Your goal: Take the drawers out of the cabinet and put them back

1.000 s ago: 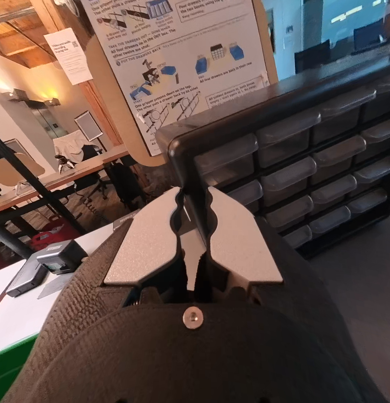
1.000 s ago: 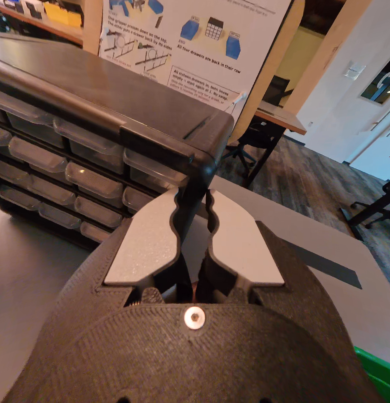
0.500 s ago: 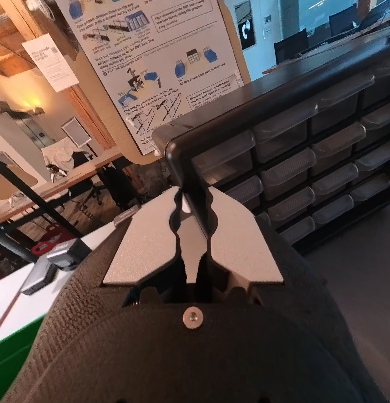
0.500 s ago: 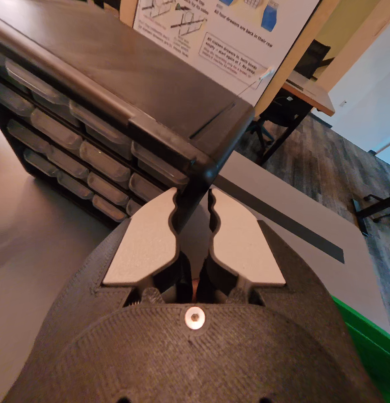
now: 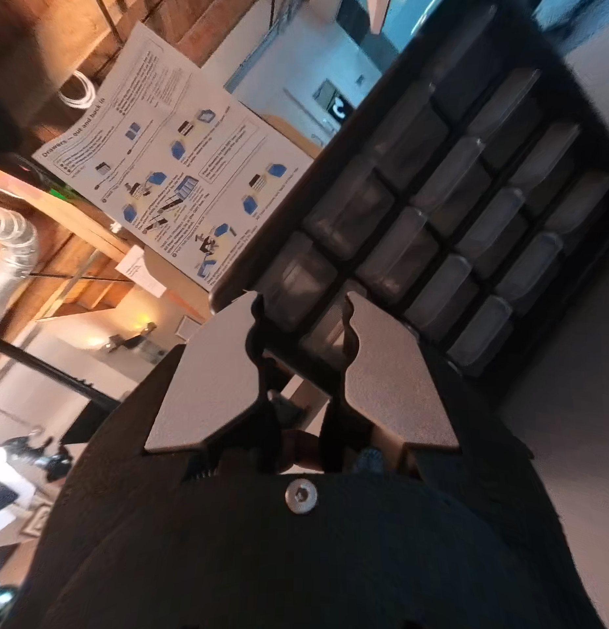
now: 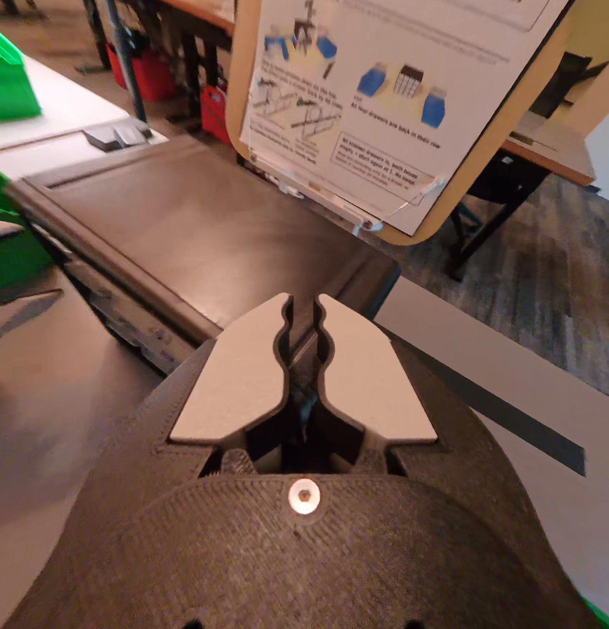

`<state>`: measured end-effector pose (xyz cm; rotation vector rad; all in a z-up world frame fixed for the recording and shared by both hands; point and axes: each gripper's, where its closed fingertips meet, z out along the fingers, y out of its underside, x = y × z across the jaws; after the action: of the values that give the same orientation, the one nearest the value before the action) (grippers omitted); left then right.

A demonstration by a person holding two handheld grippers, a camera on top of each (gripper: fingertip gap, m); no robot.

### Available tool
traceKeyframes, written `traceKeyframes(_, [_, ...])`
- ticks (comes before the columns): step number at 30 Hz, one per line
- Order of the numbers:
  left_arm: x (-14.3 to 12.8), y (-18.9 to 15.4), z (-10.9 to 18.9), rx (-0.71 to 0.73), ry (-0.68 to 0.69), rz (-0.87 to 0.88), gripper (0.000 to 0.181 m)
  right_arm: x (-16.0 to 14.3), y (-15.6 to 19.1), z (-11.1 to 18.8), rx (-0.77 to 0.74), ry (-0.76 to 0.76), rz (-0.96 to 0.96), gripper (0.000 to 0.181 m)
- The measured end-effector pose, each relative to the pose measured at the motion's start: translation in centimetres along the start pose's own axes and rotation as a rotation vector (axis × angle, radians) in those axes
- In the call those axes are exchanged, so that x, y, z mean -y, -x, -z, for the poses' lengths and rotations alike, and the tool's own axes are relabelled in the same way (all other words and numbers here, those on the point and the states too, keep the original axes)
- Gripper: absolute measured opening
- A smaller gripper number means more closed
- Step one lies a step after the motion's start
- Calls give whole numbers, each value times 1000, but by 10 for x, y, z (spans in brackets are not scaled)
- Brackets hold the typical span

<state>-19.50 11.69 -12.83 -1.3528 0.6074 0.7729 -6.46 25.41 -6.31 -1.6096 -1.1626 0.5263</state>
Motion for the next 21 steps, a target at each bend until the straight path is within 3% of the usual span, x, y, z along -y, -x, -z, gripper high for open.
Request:
traceKeyframes(1, [-3, 0, -1, 7, 9, -20, 44, -3, -3, -6, -21, 21, 19, 11])
traceKeyframes(4, [-6, -1, -4, 27, 6, -18, 40, -12, -3, -18, -22, 66, 35, 5])
traceKeyframes(9, [-10, 0, -13, 66, 60, -201, 27, -19, 0, -22, 9, 105, 18, 0])
traceKeyframes(16, [-11, 6, -14, 118, 97, -324, 15, -19, -1, -22, -70, 152, 104, 1])
traceKeyframes(21, [8, 9, -10, 182, 54, -428, 16, -19, -1, -22, -83, 157, 120, 1])
